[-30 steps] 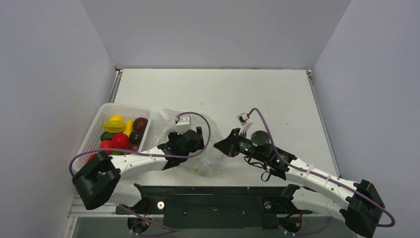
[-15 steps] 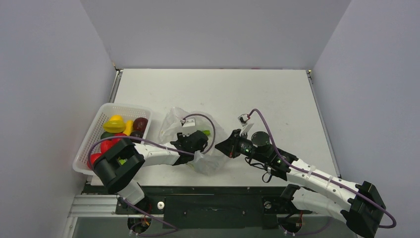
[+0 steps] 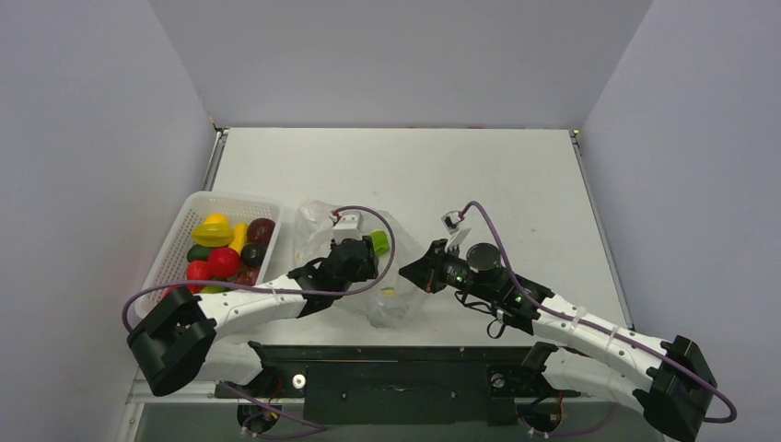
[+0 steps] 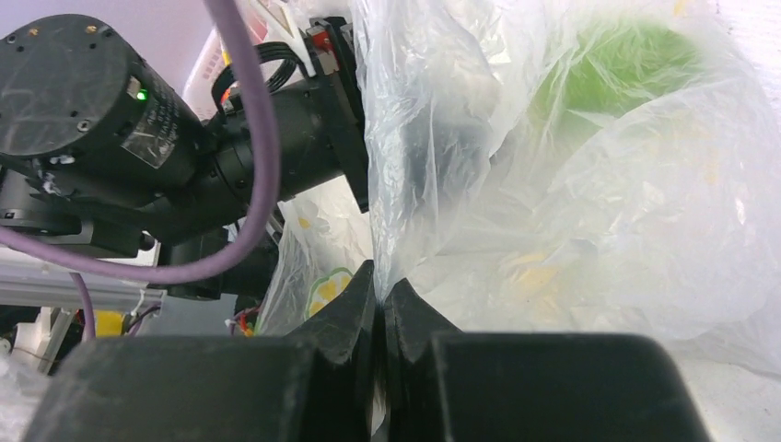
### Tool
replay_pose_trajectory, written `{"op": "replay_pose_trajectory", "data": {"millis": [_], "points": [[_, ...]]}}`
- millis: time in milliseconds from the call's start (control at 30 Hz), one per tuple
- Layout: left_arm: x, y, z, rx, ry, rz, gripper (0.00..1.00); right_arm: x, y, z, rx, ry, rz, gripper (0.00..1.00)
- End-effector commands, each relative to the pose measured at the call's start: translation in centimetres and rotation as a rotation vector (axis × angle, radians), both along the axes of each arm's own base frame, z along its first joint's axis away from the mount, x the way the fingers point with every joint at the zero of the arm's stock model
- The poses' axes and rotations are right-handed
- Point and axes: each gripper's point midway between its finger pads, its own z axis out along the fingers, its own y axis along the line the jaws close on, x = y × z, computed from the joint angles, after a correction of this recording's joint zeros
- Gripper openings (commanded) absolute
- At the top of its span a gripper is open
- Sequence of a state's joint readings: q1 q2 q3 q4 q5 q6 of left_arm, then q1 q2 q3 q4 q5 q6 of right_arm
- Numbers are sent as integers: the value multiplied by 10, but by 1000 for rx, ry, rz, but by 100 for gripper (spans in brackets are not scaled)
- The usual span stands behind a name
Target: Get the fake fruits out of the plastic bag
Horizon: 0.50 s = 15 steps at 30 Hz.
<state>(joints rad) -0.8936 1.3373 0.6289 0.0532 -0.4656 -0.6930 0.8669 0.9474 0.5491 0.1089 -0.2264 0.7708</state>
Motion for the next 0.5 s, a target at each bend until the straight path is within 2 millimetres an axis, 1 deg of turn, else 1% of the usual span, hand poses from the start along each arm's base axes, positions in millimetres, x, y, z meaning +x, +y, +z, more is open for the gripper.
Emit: {"op": "replay_pose_trajectory", "data": {"millis": [0, 33, 100, 133, 167, 200, 233, 267, 300, 333, 367, 400, 433, 467], "points": [[5, -10, 37, -158, -81, -28, 51, -3, 14, 33, 64, -69, 54, 0], [7, -9, 39, -183, -87, -21, 60, -4, 15, 35, 66, -79, 64, 0], [10, -8, 47, -233, -87, -1, 68, -10, 21, 40, 83, -90, 101, 0], [11, -9, 50, -255, -80, 4, 69, -18, 26, 42, 98, -91, 148, 0], [14, -8, 52, -265, -77, 16, 71, -22, 30, 48, 120, -106, 175, 0], [14, -8, 52, -283, -66, 26, 73, -33, 35, 48, 126, -105, 222, 0], [16, -7, 50, -286, -54, 38, 76, -36, 37, 48, 127, -117, 240, 0], [16, -7, 47, -305, -36, 49, 77, -44, 41, 40, 110, -116, 270, 0], [16, -6, 41, -303, -18, 60, 80, -51, 44, 36, 109, -116, 292, 0], [15, -6, 37, -316, 4, 68, 81, -54, 44, 21, 88, -95, 298, 0], [14, -6, 29, -311, 24, 72, 83, -57, 46, 18, 96, -97, 299, 0], [11, -6, 22, -318, 47, 76, 83, -60, 44, 3, 96, -69, 291, 0], [10, -7, 16, -323, 59, 83, 84, -59, 42, -4, 97, -60, 274, 0], [8, -7, 11, -329, 65, 84, 84, -61, 37, -19, 97, -30, 257, 0]]}}
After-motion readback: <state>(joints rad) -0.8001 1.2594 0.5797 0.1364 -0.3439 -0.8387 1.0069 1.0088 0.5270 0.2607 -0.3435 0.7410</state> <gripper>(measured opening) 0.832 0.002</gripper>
